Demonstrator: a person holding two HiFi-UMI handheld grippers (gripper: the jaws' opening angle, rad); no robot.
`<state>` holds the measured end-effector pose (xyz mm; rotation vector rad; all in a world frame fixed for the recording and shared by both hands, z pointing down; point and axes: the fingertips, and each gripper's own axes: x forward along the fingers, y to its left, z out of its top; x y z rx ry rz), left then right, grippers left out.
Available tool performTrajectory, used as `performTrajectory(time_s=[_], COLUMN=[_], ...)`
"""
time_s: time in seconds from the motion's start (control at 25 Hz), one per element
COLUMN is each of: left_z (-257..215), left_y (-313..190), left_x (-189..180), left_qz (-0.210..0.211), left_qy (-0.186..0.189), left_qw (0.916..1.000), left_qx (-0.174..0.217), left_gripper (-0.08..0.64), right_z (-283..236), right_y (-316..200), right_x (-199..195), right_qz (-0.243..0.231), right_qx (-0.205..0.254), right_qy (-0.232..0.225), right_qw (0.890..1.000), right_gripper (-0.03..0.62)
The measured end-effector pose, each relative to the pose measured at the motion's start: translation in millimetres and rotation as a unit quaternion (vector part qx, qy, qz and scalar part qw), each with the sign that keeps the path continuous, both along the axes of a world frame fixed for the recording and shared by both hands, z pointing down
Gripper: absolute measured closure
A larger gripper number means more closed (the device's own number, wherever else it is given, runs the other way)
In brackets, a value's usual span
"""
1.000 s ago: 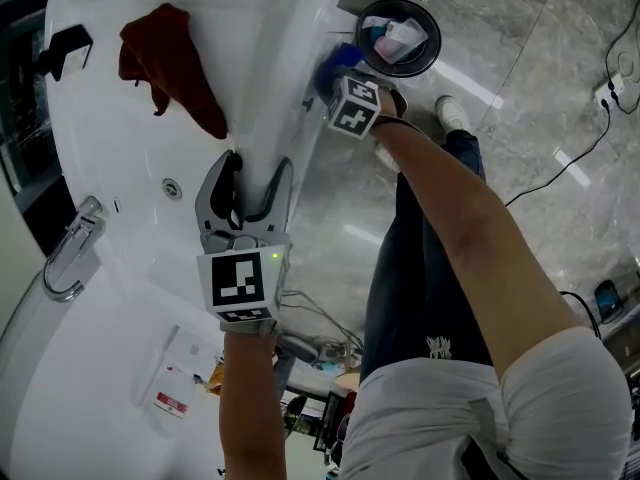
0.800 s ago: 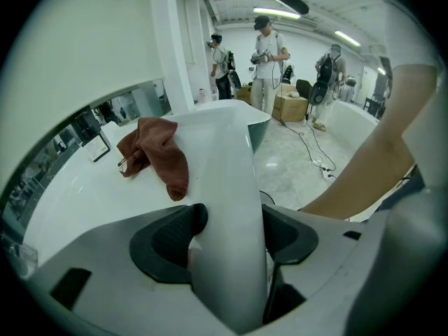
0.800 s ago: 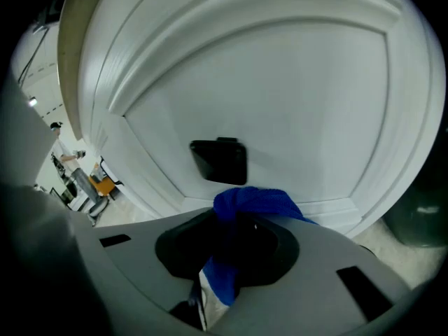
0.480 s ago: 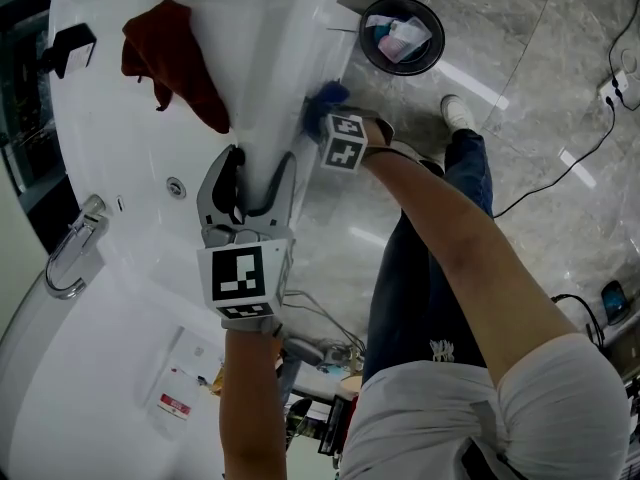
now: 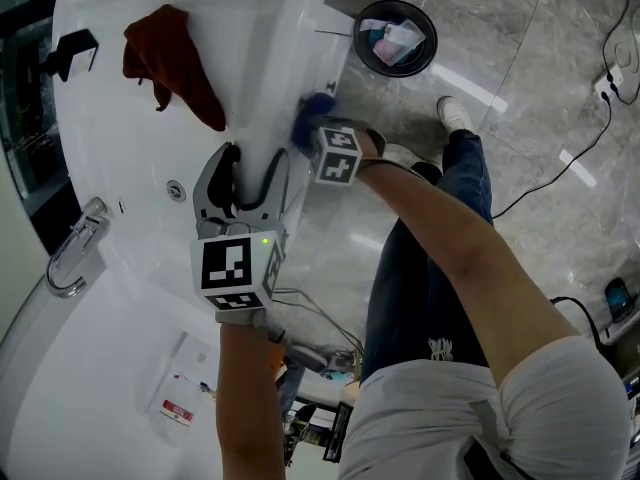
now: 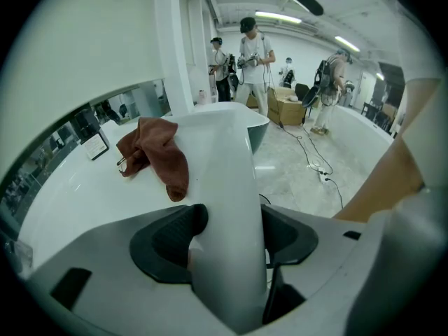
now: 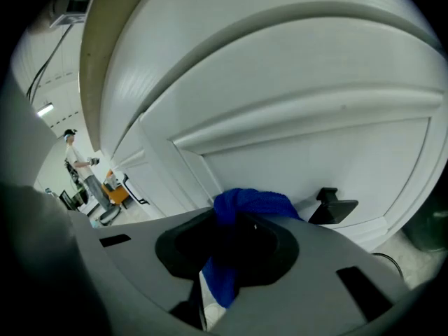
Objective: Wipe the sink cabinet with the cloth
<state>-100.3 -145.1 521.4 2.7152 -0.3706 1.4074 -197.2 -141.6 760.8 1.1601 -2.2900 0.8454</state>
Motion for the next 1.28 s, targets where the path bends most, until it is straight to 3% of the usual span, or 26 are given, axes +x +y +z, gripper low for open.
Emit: performTrajectory(time_s=[0.36, 0.6, 0.92, 1.12, 1.28], left_z=[-3, -4, -4, -4, -4], left_y=[1, 0, 0, 0, 0], left_x=[-1, -1, -1, -1, -2], left_qz=[0.005, 0.007, 0.008, 0.008, 0.007], left_qy=[0.019, 0.026, 0.025, 0.025, 0.024], left_qw=[0.9995, 0.9990, 0.9991, 0.9991, 0.9992], left_qx=[-0.024, -0.034, -0.032, -0.032, -0.030], left_gripper=[0.291, 0.291, 0.291, 0.291, 0.291], right_z=[-48, -65, -111, -129, -130], right_y=[0, 3, -1, -14, -17], right_x=[3, 12, 50, 90, 98], right_qz=[-0.006, -0.002, 0.037, 0.091, 0.074], right_qx=[0.047, 0.055, 0.113, 0.129, 0.132], right_qy=[-0.020, -0.018, -0.037, -0.046, -0.047], right_qw=[0.999, 0.998, 0.992, 0.986, 0.987], right_gripper=[0.520, 0.520, 0.520, 0.520, 0.520])
